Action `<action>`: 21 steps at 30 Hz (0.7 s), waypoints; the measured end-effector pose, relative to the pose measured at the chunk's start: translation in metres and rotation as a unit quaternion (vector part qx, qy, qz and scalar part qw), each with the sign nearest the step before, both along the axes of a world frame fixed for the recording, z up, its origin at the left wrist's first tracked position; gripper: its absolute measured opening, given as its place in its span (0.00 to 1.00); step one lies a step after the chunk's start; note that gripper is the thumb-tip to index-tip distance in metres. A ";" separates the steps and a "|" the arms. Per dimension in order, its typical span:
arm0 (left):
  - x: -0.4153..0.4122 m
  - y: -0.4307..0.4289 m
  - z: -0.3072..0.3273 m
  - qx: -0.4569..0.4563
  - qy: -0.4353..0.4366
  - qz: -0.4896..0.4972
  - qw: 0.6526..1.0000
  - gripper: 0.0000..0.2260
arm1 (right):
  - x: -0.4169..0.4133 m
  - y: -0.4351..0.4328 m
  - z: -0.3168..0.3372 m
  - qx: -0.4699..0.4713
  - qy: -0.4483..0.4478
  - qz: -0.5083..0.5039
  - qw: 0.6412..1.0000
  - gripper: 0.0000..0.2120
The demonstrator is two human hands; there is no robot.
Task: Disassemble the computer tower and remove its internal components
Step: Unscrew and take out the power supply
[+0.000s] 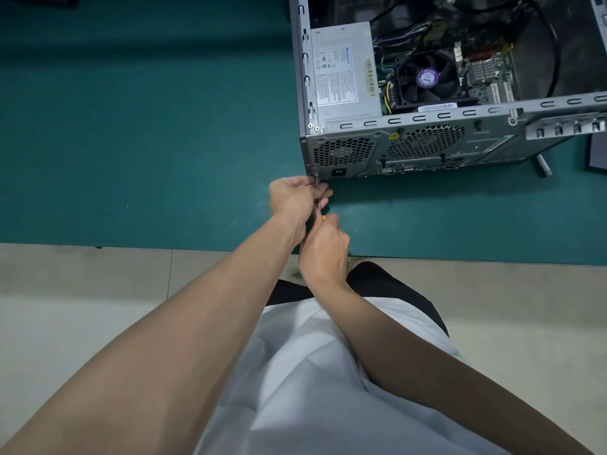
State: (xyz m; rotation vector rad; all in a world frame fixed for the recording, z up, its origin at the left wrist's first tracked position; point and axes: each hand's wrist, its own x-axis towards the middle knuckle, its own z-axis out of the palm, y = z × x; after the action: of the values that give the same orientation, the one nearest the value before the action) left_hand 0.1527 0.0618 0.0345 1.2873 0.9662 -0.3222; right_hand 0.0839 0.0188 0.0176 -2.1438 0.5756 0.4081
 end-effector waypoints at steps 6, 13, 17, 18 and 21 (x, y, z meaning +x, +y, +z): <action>0.002 -0.002 0.002 -0.001 -0.003 0.001 1.000 0.06 | 0.008 -0.022 0.002 0.144 0.042 -0.021 0.989 0.17; 0.002 0.001 0.004 -0.028 -0.015 -0.003 0.999 0.05 | -0.001 -0.074 0.012 0.508 0.255 -0.032 0.822 0.10; 0.000 0.001 0.001 -0.014 -0.021 -0.016 1.000 0.06 | -0.001 -0.057 0.014 0.290 0.165 0.024 0.942 0.04; 0.000 0.001 0.000 -0.003 -0.020 -0.021 1.000 0.06 | -0.002 -0.054 0.013 0.203 0.145 0.043 0.967 0.05; -0.001 -0.002 -0.001 0.031 -0.018 -0.031 0.999 0.07 | -0.004 -0.052 0.012 0.052 0.098 0.082 0.990 0.11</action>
State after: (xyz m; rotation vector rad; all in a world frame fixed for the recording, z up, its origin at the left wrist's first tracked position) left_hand 0.1521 0.0594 0.0338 1.3771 0.9136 -0.3190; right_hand 0.0804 -0.0335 0.0295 -2.0701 0.4762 0.7298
